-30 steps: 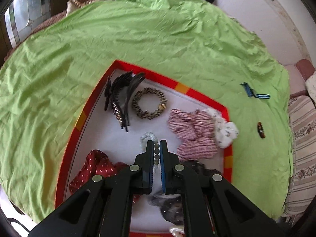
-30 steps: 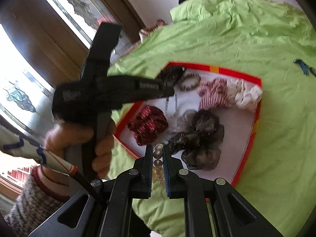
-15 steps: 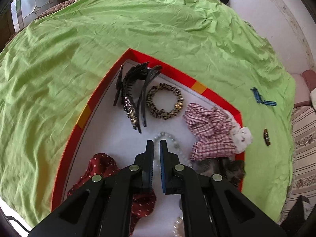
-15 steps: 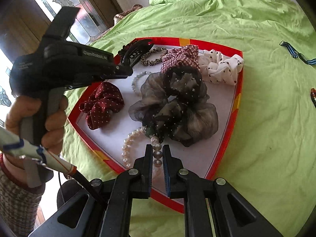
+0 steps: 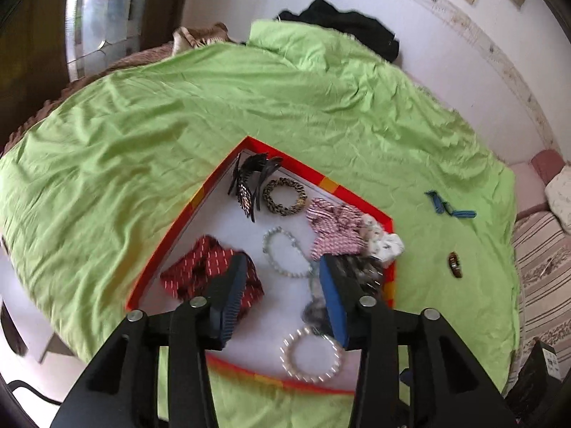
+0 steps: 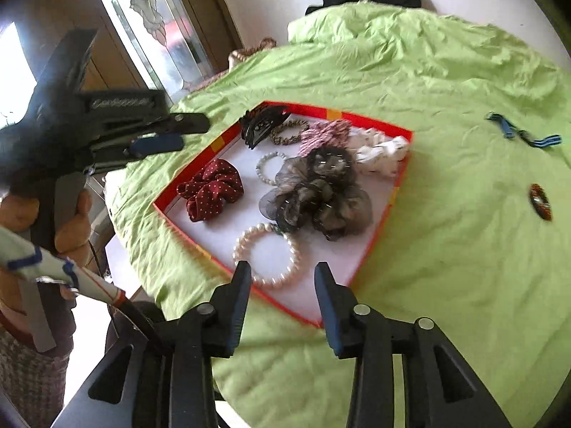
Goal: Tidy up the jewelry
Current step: 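Withdraw both tools and move toward the remaining bracelets, then grasp the red-bead bracelet with the left tool while the right tool grasps the black beaded bracelet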
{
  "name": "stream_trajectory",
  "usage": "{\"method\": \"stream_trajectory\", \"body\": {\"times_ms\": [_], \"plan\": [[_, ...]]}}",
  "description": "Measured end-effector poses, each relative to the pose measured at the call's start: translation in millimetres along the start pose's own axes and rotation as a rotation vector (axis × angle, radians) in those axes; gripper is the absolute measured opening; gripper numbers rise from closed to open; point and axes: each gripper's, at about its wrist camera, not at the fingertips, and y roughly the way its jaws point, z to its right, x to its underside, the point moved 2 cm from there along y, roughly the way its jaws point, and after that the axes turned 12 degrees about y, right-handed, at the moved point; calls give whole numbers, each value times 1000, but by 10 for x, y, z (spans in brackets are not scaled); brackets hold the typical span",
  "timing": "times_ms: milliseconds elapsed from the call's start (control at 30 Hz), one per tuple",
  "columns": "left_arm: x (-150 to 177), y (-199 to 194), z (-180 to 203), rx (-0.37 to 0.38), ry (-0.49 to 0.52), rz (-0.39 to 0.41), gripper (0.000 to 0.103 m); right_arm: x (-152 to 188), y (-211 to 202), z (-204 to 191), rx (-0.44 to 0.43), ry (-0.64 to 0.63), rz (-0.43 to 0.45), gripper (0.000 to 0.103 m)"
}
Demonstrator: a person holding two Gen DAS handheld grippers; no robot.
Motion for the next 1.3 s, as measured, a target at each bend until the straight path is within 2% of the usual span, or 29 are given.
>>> {"method": "stream_trajectory", "body": {"times_ms": [133,233,400,600,733,833,933,1067,1167,1267,1300], "plan": [[188,-225,207,-14,19,43,49,170,-236,231,43,25,35,41],[316,-337,446,-50,82,49,49,319,-376,486,64,94,46,41],[503,-440,947,-63,209,55,50,554,-593,903,111,195,67,41],[712,-435,1446,8,306,24,52,702,-862,1414,166,315,116,41],[799,-324,1691,27,351,-14,52,772,-1001,1712,200,376,149,41],[780,-182,1872,62,364,-58,52,797,-1073,1958,224,423,169,41],[636,16,2169,142,370,-91,52,768,-1125,2231,252,462,194,41],[340,477,2664,228,376,-128,52,632,-1163,2549,276,491,231,41],[134,932,2956,253,367,-160,51,467,-1147,2786,294,510,258,41],[-39,1442,3198,291,324,-214,37,321,-1108,3029,297,538,278,41],[-68,1562,3241,293,312,-227,35,289,-1098,3104,291,549,285,41]]}}
